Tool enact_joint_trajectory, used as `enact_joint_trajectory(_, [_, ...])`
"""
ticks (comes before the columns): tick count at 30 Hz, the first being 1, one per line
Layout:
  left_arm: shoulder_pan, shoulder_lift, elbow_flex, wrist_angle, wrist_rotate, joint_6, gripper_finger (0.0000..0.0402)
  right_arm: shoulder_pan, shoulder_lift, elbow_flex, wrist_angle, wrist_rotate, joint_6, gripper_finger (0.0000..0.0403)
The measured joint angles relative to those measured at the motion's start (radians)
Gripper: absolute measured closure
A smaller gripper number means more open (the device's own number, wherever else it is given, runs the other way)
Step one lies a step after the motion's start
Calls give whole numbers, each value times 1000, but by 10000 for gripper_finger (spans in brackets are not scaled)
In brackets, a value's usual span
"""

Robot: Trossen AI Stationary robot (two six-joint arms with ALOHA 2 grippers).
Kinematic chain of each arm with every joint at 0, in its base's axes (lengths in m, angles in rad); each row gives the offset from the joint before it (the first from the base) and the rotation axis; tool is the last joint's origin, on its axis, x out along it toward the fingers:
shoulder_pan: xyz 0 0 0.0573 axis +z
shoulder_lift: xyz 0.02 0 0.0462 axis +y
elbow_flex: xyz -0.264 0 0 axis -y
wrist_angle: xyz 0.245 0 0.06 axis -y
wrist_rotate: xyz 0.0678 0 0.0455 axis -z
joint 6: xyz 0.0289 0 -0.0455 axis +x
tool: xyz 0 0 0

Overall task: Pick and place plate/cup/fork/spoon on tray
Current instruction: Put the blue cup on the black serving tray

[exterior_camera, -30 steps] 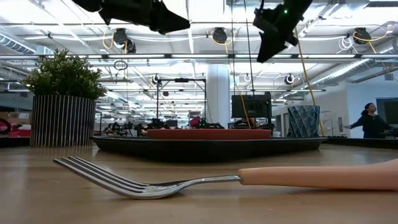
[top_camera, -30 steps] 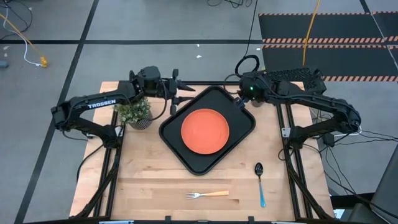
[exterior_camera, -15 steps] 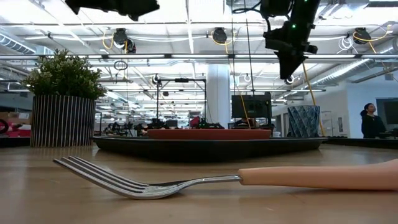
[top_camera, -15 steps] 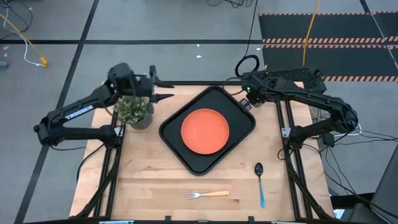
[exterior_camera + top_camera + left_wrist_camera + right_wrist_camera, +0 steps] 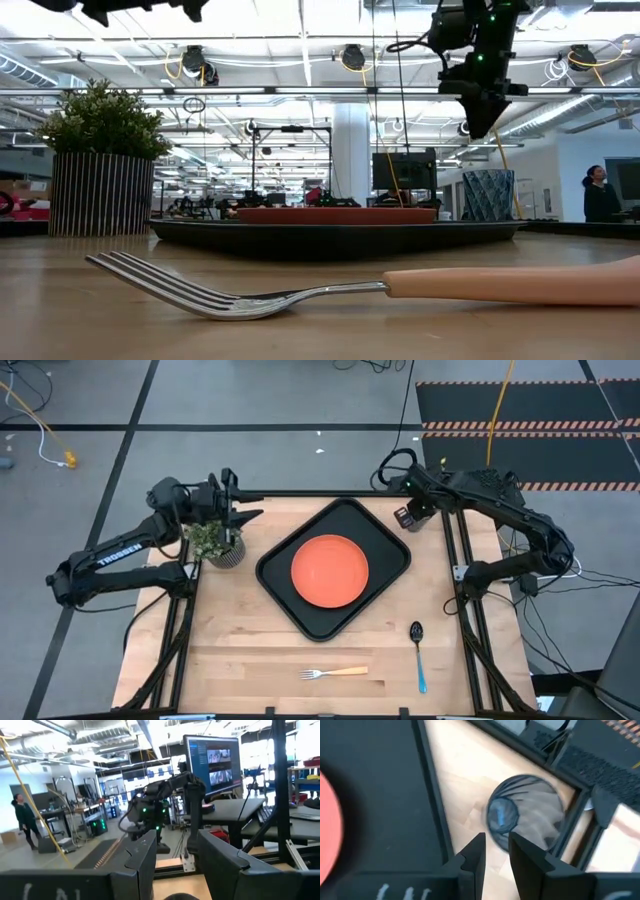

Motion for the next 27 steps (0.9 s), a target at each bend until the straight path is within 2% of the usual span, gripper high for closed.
enact_joint_trajectory(7, [0, -1, 0, -8, 1, 8, 256, 14, 58, 0, -65, -7, 14, 318])
enact_joint_trajectory(14, [0, -1, 0, -23, 0, 44, 256, 25, 91, -1, -22, -1, -35, 257])
enact_joint_trajectory(19, [0, -1, 0, -24, 0, 44, 256, 21, 105, -1, 11, 56, -46, 217])
enact_joint_trajectory(23, [0, -1, 0, -26, 0, 34, 256, 3, 124, -15, 31, 52, -45, 205])
enact_joint_trajectory(27, [0, -1, 1, -34, 0, 33, 256, -16, 128, -87, 90, 52, -56, 204])
